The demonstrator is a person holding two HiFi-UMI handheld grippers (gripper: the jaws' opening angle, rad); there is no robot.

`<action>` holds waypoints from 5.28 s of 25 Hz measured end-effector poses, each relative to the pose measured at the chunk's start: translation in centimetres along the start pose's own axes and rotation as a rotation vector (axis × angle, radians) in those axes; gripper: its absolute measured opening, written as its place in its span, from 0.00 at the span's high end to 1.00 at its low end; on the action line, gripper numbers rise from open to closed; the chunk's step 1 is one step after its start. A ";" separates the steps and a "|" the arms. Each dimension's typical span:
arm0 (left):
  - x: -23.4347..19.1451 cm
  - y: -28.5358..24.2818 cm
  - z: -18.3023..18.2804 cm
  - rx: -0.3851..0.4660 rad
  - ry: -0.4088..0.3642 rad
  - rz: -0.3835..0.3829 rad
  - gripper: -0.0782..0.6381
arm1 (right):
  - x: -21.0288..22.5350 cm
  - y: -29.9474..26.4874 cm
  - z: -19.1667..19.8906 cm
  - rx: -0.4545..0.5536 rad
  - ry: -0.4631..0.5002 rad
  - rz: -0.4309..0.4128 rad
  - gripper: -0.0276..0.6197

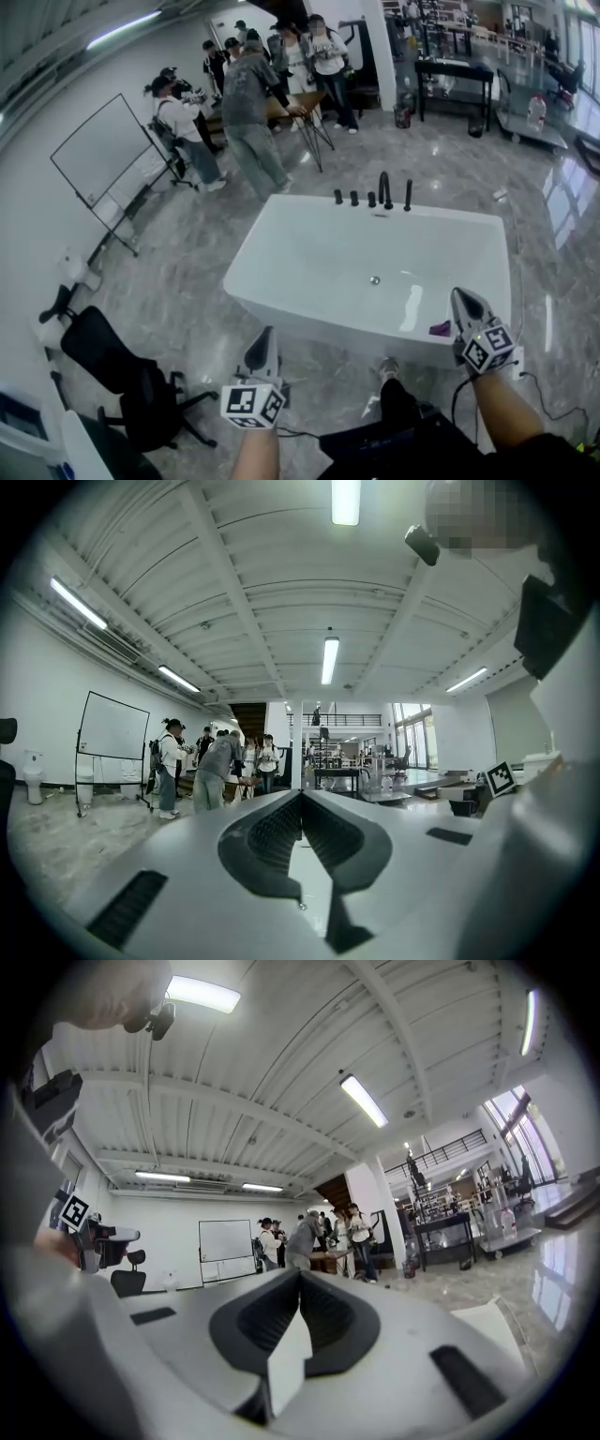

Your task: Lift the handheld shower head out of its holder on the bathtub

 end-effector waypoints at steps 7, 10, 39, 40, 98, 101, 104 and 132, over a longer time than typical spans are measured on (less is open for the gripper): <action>-3.6 -5.1 0.2 -0.027 0.001 -0.023 0.88 | 0.7 -6.2 0.6 0.019 0.029 0.021 0.95; -4.2 -8.2 0.9 -0.064 0.022 -0.019 0.88 | 1.3 -8.7 0.7 0.021 0.056 0.027 0.95; -7.1 -33.9 -3.0 -0.079 -0.063 0.056 0.88 | 14.2 -28.5 1.2 -0.046 -0.028 0.056 0.95; -7.4 -34.2 -3.1 -0.077 -0.059 0.057 0.88 | 14.1 -28.7 1.2 -0.050 -0.024 0.057 0.95; -9.4 -50.2 -0.8 -0.102 -0.057 0.489 0.88 | 10.6 -29.5 -1.6 0.049 0.029 0.384 0.95; -10.5 -51.6 -0.7 -0.110 -0.074 0.469 0.88 | 11.0 -31.2 -2.0 0.086 0.058 0.388 0.95; -11.1 -53.3 0.2 -0.100 -0.074 0.431 0.88 | 11.9 -32.6 -2.0 0.132 0.090 0.437 0.95; -8.8 -70.2 12.4 -0.095 -0.047 0.451 0.88 | 24.0 -47.6 6.5 -0.003 0.103 0.374 0.95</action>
Point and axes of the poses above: the fingertips, and each gripper's own axes: y backward along the fingers, x to its right, z out of its underside, the point moved 10 cm from there along y, backward along the fingers, and after that the axes turned 6 degrees about z, right-handed, at the moved point
